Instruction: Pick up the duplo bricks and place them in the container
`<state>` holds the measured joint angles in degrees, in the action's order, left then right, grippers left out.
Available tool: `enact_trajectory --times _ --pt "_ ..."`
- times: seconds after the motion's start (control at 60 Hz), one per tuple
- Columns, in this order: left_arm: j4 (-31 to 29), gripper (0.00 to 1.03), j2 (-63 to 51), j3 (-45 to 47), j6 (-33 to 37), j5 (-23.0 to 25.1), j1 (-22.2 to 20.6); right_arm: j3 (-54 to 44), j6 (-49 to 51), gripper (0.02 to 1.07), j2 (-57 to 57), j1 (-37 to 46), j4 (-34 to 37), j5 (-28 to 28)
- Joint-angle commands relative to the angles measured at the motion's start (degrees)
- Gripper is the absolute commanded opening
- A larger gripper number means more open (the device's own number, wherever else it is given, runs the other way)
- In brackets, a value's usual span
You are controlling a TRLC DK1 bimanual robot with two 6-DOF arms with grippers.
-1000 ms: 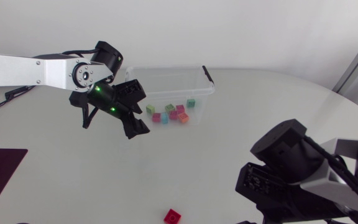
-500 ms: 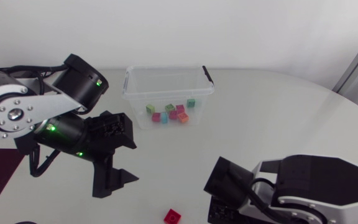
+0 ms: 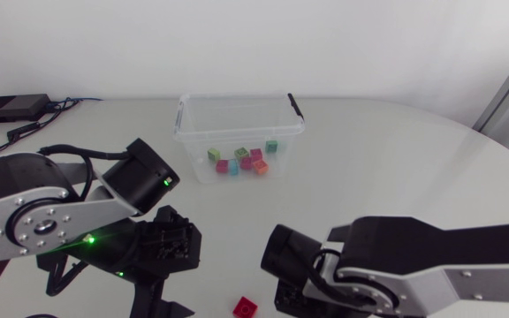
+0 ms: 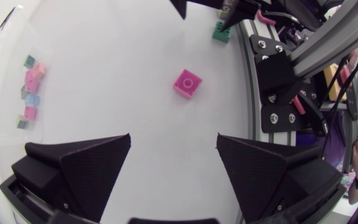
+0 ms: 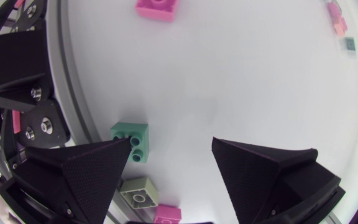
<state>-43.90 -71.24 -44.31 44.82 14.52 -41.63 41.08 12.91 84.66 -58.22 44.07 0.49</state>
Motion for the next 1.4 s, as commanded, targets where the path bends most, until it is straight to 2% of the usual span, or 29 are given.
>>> enact_trajectory --times 0.0,0.167,0.3,0.4,0.5,0.65,0.8,1.133,1.233,1.25,1.383 --pt "0.0 0.97 -0.5 1.6 -1.1 0.2 -2.7 1.5 3.1 0.96 1.5 4.3 -1.1 1.7" --pt "2.9 0.97 -3.3 1.9 -2.1 0.2 -8.6 4.4 8.1 0.96 2.1 12.9 -3.1 2.1" --pt "5.7 0.97 -7.9 1.8 -1.8 0.1 -11.4 5.2 7.8 0.96 -3.5 13.0 -2.4 1.4" --pt "8.4 0.97 -13.7 1.2 0.0 -1.3 -11.8 3.8 4.9 0.96 -7.3 10.5 -0.4 0.9" --pt "10.7 0.94 -20.0 -1.9 3.3 -2.3 -10.4 1.2 1.9 0.96 -10.7 7.7 0.1 0.9" --pt "11.2 0.93 -22.8 -4.5 5.5 -3.9 -10.3 -0.7 1.1 0.96 -13.5 7.7 0.7 0.8" --pt "11.2 0.93 -24.6 -6.3 7.8 -7.8 -11.9 -1.9 1.0 0.96 -15.4 8.2 0.8 0.6" --pt "12.5 0.73 -27.0 -7.5 11.0 -11.4 -16.1 -2.8 0.7 0.96 -16.5 8.6 1.4 0.1" --pt "12.6 0.65 -29.0 -9.6 11.1 -12.0 -16.8 -3.0 0.7 0.96 -17.3 8.7 1.5 0.1" --pt "12.5 0.60 -29.7 -10.1 11.1 -12.3 -17.3 -3.0 0.7 0.96 -17.5 8.7 1.6 0.1" --pt "12.3 0.55 -30.8 -11.5 11.1 -12.6 -17.7 -3.5 0.7 0.96 -18.3 8.8 2.1 0.0"
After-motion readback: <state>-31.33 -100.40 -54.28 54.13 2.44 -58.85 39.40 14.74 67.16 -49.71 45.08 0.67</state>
